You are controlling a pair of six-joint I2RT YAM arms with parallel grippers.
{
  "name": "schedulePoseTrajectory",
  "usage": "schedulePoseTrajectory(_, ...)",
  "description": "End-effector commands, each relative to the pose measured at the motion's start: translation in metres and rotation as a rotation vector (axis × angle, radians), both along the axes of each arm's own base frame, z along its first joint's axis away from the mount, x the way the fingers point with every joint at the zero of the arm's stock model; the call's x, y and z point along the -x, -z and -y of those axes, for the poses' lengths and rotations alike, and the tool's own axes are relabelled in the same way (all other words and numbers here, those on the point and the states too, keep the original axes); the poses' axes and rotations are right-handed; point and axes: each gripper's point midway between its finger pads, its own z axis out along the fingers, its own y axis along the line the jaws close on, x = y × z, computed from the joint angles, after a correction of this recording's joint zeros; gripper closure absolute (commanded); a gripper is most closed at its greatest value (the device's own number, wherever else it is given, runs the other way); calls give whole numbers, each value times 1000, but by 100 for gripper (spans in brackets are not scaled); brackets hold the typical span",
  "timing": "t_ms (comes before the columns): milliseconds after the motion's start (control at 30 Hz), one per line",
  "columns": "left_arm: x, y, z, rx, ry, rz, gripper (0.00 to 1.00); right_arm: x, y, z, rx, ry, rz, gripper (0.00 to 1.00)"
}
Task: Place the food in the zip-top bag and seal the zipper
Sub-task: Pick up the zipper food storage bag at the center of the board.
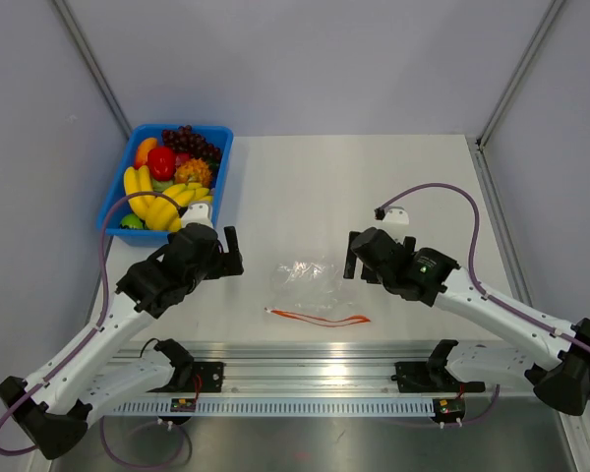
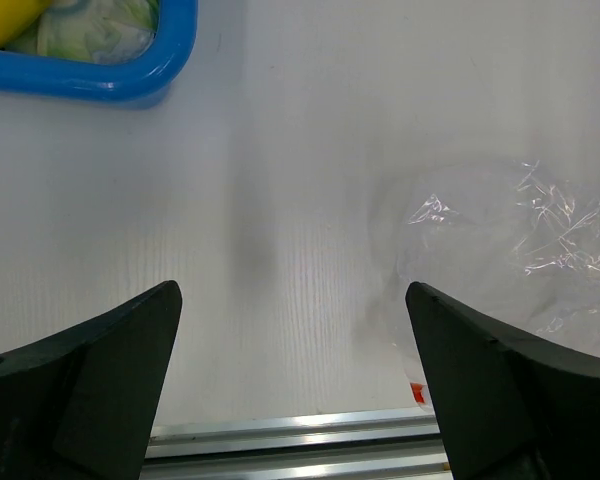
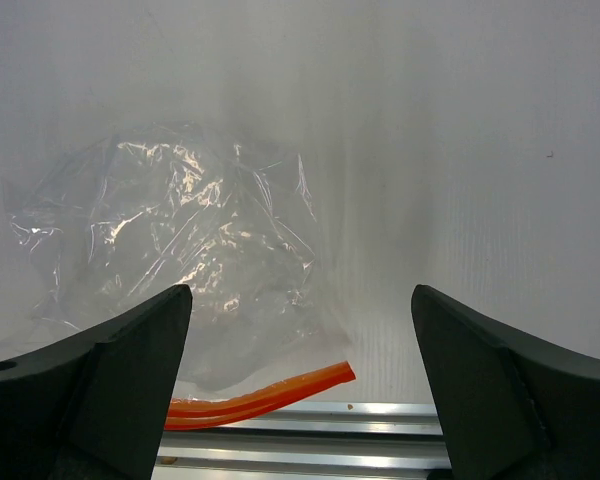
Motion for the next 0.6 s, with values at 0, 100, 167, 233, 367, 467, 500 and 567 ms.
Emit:
schedulePoseTrajectory(0, -7, -14, 0, 8, -13, 52, 1, -7, -13, -5, -22, -3, 34, 0)
schedulePoseTrajectory(100, -7, -14, 0, 7, -14, 49, 1, -6, -13, -8, -33, -28, 41, 1)
schedulePoseTrajectory(167, -7, -14, 0, 8, -13, 49, 1, -4, -13, -10, -29, -61, 42, 1)
schedulePoseTrajectory(233, -7, -13, 1, 11, -12, 46, 1, -3, -12, -14, -24, -109, 43, 1)
schedulePoseTrajectory(367, -6, -11, 0, 8, -13, 38, 1, -1, -12, -20, -6, -180, 37, 1)
schedulePoseTrajectory(467, -6, -11, 0, 9, -15, 36, 1, -1, -10, -29, 9, -243, 25, 1)
schedulePoseTrajectory(500, -6, -12, 0, 10, -15, 39, 1, 2, -7, -35, 16, -273, 13, 2)
schedulePoseTrajectory(567, -6, -13, 0, 7, -16, 41, 1, 4, -10, -45, 36, -322, 22, 5)
